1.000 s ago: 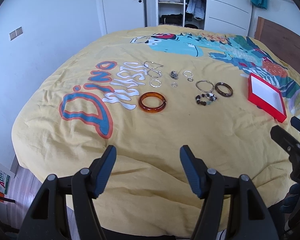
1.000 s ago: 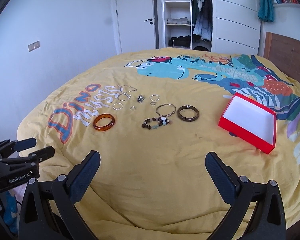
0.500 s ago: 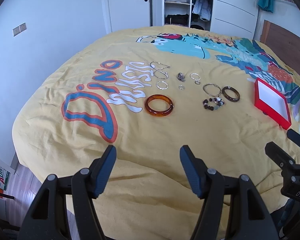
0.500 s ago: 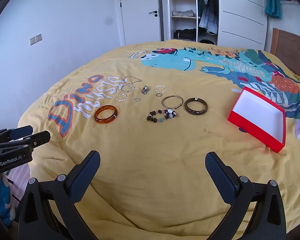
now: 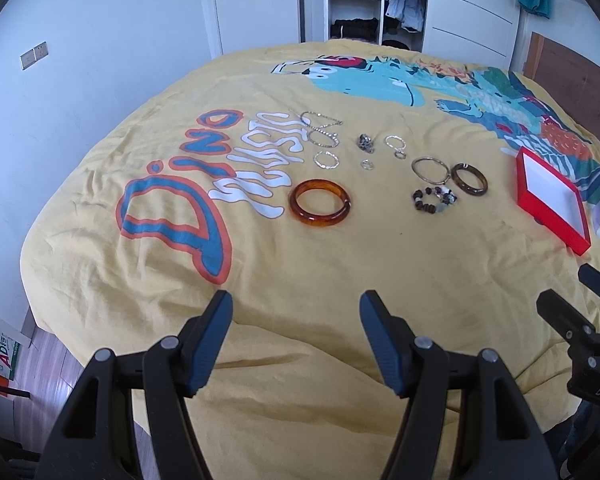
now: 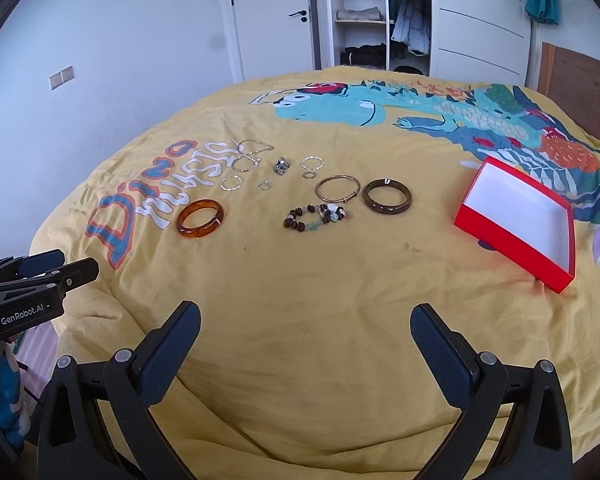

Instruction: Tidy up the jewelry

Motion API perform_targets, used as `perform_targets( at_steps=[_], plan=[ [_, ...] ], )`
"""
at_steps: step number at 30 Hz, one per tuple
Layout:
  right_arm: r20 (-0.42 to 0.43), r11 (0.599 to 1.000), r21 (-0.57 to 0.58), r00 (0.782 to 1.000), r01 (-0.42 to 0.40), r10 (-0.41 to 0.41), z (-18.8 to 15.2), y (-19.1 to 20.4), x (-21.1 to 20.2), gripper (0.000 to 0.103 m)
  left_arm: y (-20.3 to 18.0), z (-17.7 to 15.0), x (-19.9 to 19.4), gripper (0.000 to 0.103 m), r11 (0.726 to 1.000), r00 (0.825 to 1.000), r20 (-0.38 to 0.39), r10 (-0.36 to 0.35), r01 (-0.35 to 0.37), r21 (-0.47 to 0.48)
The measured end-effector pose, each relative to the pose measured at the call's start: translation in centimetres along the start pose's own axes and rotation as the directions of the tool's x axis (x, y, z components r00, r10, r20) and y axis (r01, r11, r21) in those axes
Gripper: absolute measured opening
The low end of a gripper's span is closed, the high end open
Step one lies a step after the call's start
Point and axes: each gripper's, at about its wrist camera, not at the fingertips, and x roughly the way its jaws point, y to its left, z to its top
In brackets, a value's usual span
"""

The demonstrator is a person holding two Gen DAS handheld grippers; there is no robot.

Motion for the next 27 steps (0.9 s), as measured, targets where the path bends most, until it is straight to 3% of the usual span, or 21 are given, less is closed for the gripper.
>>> perform_targets(
  at_steps=[11,27],
  plan=[
    [-0.03,1.0,0.007,0.999,-0.016,0.016,-0.4,-0.2,1.0,0.103,0.6,-0.2,1.5,0.064,1.0,0.999,-0.036,0.001,-0.002,-0.016],
    [-0.049,0.997,0.049,0.997,-0.055,0.057,-0.5,-1.5,2.5,0.096,0.5,-0.4,3.1,0.064,0.998,0.997,-0.05,0.06,-0.061,-0.019]
  ],
)
